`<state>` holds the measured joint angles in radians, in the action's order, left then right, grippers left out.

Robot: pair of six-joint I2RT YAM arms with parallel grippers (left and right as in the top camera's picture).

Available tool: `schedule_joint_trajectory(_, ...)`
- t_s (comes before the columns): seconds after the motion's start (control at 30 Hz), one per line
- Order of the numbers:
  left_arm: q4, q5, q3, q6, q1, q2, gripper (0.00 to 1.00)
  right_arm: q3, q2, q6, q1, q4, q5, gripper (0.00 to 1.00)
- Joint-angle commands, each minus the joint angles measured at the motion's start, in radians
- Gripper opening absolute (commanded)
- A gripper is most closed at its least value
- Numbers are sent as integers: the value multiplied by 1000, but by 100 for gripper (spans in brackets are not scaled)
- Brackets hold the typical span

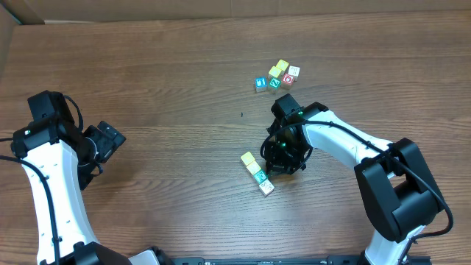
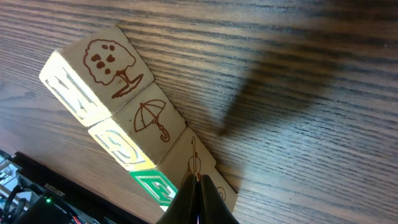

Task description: Flip 4 blocks

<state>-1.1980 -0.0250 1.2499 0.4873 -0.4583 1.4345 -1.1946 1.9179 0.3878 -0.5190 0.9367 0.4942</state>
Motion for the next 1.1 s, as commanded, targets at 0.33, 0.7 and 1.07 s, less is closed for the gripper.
schedule_joint_trajectory(0.33,-2,7,-5,-9,-3,5,100,4,-22,9,-5,-13,10,4)
schedule_joint_trajectory(0.7,-2,7,-5,-9,-3,5,100,-32,-22,9,82,55,8,4)
schedule_joint_trajectory(1.07,95,-40,-5,61,-3,5,99,-35,-22,-81,117,147,-50,4)
